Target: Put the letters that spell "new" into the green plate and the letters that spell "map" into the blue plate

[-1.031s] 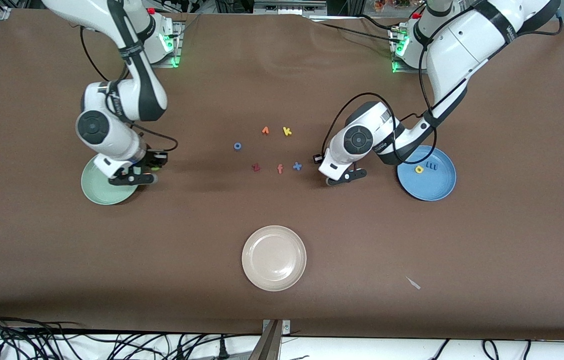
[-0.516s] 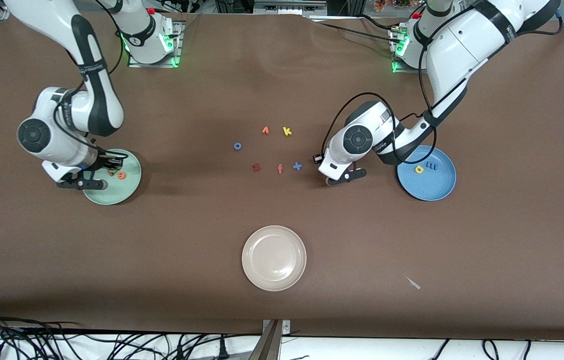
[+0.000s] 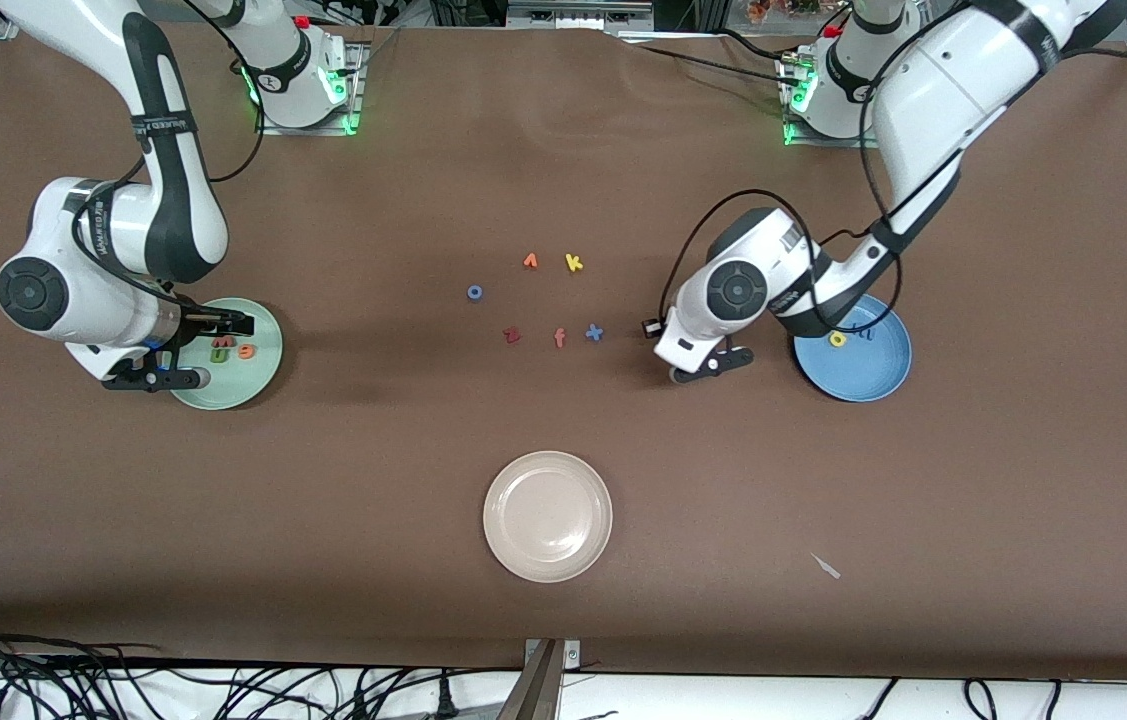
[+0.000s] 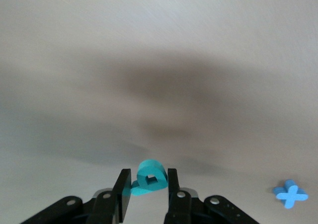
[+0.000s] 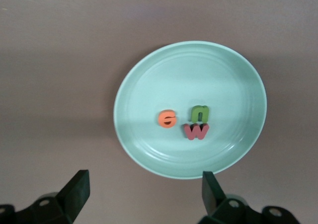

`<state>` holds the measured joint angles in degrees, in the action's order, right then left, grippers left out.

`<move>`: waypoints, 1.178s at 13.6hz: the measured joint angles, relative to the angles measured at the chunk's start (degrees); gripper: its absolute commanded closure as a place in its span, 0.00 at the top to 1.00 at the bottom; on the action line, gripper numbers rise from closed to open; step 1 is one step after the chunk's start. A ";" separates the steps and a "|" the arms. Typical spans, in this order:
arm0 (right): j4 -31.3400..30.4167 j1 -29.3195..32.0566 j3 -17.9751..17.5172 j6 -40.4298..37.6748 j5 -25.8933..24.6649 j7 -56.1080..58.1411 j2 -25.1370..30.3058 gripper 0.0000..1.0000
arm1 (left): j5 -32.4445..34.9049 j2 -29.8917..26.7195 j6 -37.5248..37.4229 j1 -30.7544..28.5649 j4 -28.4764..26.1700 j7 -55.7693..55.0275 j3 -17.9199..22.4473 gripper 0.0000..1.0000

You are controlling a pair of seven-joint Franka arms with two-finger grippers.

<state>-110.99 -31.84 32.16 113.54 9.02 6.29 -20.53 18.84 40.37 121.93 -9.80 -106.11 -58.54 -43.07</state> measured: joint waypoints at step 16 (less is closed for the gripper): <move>13.35 8.37 -16.76 -19.71 -8.18 -6.11 9.71 1.00 | 1.35 1.95 -16.09 -22.07 1.11 28.11 -1.24 0.59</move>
<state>-97.65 -23.47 15.40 93.83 0.84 0.18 -10.83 20.20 42.32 105.84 -31.87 -105.00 -30.42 -44.31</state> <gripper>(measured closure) 0.000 0.612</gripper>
